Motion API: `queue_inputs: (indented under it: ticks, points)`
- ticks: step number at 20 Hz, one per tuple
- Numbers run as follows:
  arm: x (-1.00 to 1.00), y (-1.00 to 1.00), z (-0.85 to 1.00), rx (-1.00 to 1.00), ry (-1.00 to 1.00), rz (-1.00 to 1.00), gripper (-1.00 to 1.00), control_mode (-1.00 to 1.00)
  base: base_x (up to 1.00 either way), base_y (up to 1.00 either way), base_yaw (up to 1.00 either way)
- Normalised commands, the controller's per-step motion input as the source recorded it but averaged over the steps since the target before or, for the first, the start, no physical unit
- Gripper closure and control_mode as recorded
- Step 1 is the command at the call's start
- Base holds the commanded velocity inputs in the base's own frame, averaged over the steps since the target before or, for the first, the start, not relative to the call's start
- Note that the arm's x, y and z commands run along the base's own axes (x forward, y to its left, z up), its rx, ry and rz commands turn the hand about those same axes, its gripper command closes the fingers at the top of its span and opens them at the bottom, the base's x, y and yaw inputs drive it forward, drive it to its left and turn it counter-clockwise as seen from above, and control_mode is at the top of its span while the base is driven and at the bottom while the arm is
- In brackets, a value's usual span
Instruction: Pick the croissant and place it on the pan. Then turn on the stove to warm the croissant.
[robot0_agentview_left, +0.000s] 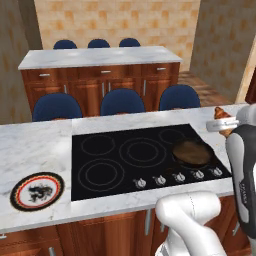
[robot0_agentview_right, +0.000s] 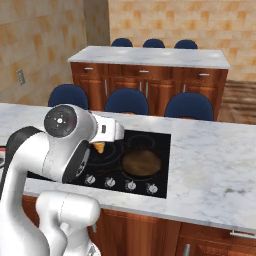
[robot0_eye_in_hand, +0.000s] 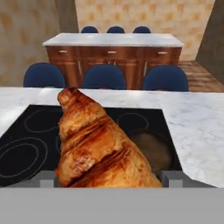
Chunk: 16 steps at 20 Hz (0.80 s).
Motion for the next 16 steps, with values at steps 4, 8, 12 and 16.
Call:
queue_inputs:
  ticks: [4,8,12,16]
  points:
    - [0.04,-0.71,-0.1,-0.08,0.0,-0.31,1.0,-1.0,0.0,0.0,0.0]
    - [0.07,0.0,-0.1,0.0,0.13,0.0,1.0,-1.0,0.0,0.0,0.0]
    - [0.34,0.01,-0.74,0.0,0.51,0.0,1.0,-1.0,0.0,0.0,0.0]
    - [0.25,0.0,-0.29,0.0,0.25,0.0,1.0,-1.0,0.0,0.0,0.0]
